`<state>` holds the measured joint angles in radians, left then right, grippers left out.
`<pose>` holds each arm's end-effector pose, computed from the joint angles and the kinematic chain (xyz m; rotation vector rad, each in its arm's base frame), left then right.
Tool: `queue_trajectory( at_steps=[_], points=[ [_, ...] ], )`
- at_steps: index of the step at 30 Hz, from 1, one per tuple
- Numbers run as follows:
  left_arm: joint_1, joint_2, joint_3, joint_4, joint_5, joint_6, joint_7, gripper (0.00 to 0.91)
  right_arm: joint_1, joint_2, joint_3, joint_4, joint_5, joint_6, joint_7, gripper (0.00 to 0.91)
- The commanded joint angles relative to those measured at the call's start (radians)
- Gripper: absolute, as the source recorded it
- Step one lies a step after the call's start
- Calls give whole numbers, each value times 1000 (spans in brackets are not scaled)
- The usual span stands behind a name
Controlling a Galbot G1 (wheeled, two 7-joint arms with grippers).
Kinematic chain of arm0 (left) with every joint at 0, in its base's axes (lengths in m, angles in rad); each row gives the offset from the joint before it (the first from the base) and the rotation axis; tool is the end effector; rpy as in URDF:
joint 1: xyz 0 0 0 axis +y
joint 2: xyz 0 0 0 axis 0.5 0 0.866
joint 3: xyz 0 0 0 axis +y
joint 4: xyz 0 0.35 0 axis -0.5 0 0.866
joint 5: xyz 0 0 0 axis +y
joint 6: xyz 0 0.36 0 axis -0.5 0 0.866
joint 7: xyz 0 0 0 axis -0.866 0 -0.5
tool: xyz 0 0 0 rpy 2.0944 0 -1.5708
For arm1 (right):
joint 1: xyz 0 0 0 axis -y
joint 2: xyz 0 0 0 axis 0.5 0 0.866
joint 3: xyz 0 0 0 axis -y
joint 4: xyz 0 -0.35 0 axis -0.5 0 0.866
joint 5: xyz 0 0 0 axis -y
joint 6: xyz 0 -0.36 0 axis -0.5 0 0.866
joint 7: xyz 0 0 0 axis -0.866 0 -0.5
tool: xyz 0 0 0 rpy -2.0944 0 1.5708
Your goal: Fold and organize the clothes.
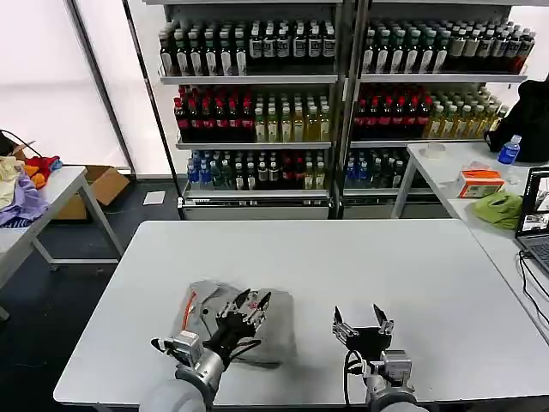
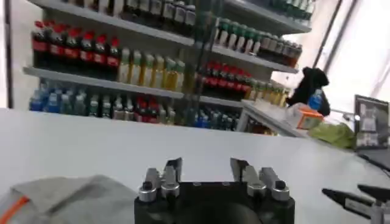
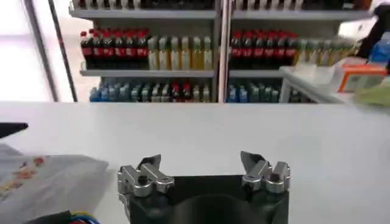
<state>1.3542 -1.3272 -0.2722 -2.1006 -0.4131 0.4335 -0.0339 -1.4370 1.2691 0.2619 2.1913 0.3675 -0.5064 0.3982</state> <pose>0.2319 -0.0344 -0.2642 -0.5413 -2.7677 0.2823 0.2021 0.0305 -0.2526 0.0762 -2.7472 -0.0558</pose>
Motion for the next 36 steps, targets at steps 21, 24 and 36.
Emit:
queue_trajectory(
  at_steps=[21, 24, 36],
  points=[
    [86, 18, -279, -77, 95, 0, -93, 907, 203, -7, -277, -111, 443, -72, 172, 736],
    [87, 16, -279, -73, 95, -1, -95, 907, 202, 0, -276, -113, 438, -72, 175, 725],
    [89, 24, -283, -78, 86, 0, -96, 907, 207, 8, -277, -159, 424, -72, 180, 40]
  ],
)
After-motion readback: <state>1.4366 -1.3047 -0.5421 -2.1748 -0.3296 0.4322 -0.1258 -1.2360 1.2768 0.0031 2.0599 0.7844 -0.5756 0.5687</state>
